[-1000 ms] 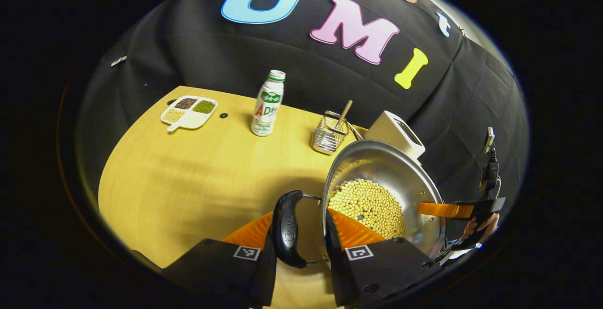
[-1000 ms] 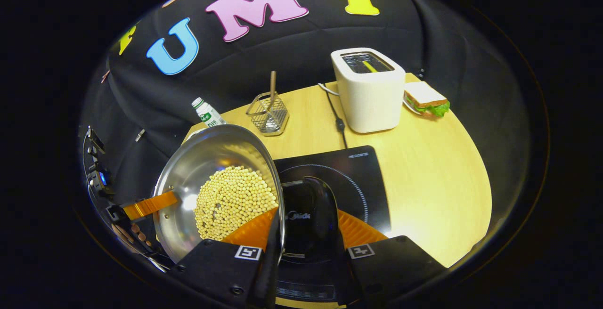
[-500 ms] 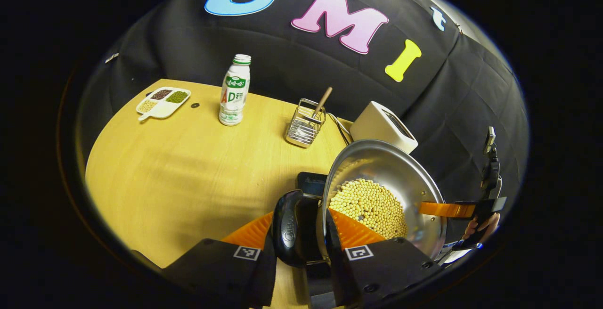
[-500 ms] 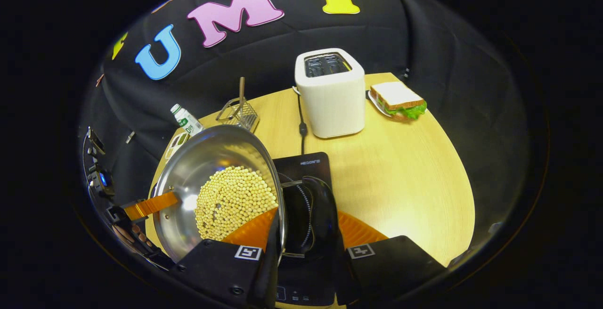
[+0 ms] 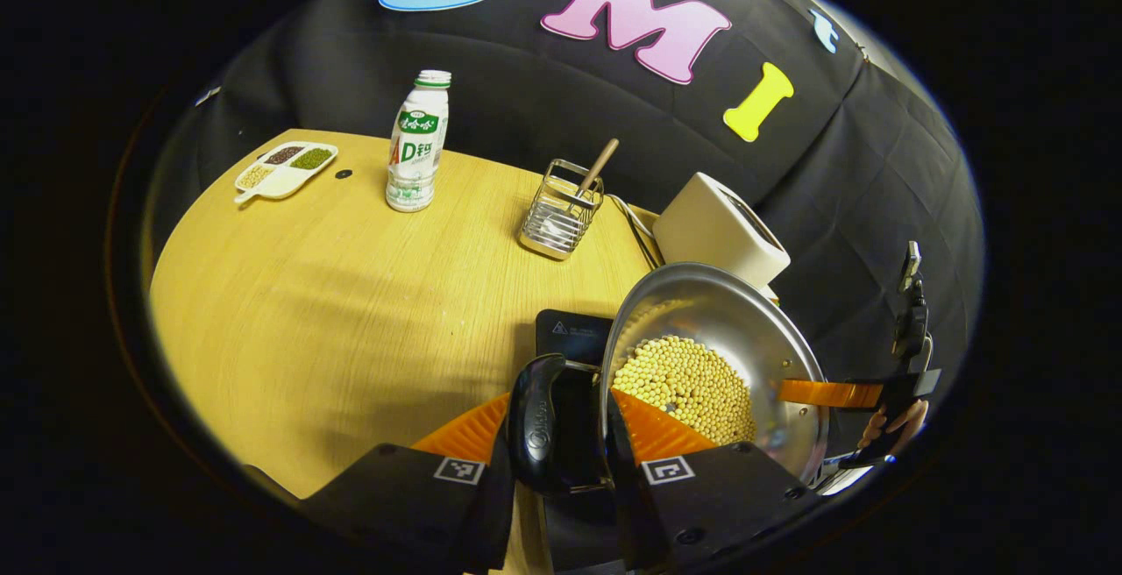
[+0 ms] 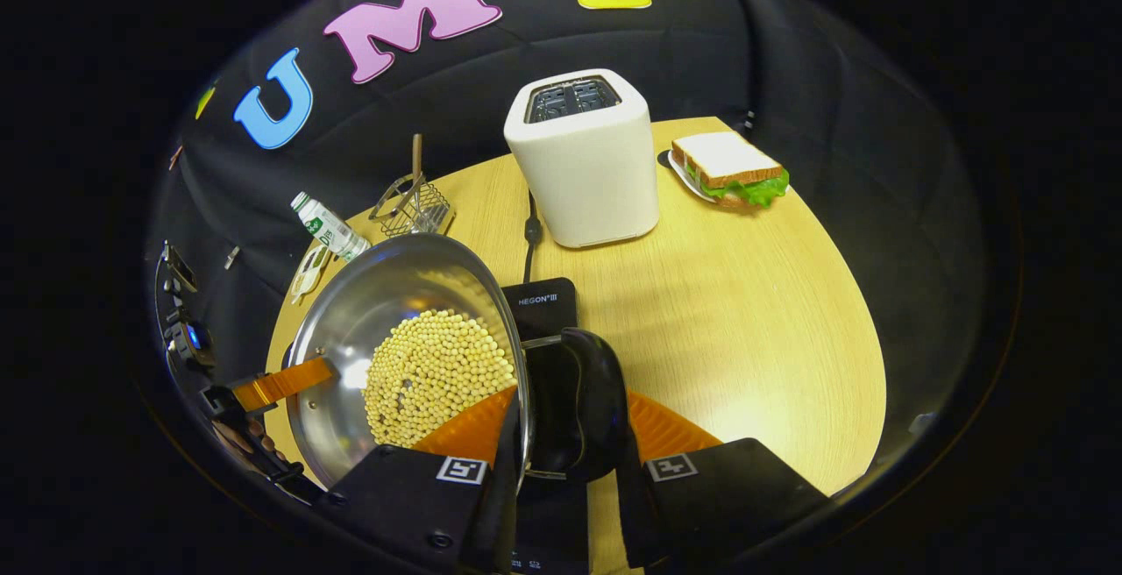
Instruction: First push the handle of the pot to place it horizontally, then grasp the pot with both hands and set it on the induction cooktop.
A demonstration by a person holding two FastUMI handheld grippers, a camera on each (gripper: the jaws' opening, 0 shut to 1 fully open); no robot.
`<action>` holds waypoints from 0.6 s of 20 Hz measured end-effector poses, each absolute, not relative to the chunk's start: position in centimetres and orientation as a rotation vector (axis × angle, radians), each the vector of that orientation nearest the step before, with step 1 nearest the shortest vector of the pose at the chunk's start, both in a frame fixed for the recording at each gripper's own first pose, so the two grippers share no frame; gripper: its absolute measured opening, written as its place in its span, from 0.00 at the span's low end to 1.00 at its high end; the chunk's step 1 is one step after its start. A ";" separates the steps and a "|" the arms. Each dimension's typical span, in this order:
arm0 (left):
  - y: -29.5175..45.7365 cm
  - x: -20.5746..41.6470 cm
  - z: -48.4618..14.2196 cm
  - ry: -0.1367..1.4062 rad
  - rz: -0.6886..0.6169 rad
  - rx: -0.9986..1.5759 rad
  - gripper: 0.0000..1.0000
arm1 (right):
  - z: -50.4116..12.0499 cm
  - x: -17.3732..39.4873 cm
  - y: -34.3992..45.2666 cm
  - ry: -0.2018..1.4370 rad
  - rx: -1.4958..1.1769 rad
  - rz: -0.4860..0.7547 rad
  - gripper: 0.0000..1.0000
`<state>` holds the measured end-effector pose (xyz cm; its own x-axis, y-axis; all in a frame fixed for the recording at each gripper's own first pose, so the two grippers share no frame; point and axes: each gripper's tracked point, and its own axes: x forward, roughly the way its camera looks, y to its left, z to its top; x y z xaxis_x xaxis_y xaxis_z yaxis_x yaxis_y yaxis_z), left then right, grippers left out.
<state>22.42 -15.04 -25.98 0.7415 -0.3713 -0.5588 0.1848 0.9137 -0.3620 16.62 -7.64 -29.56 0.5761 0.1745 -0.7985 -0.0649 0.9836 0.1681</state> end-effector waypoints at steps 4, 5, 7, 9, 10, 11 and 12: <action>-14.9 22.9 -26.1 0.661 -0.305 -0.297 0.51 | -29.8 17.0 -7.6 0.943 0.148 0.152 0.52; -14.8 23.1 -26.3 0.662 -0.306 -0.291 0.52 | -29.9 17.2 -7.5 0.938 0.159 0.155 0.52; -14.8 23.0 -26.4 0.673 -0.299 -0.293 0.53 | -29.9 17.2 -7.5 0.923 0.154 0.158 0.53; -14.7 22.9 -26.5 0.688 -0.285 -0.289 0.55 | -29.8 17.3 -7.5 0.900 0.163 0.163 0.55; -14.6 22.8 -26.5 0.697 -0.275 -0.278 0.55 | -29.8 17.4 -7.4 0.893 0.175 0.162 0.55; -14.6 22.8 -26.8 0.709 -0.267 -0.262 0.56 | -29.8 17.4 -7.4 0.889 0.184 0.162 0.52; -14.5 22.7 -26.8 0.717 -0.256 -0.244 0.57 | -29.8 17.4 -7.3 0.885 0.180 0.167 0.55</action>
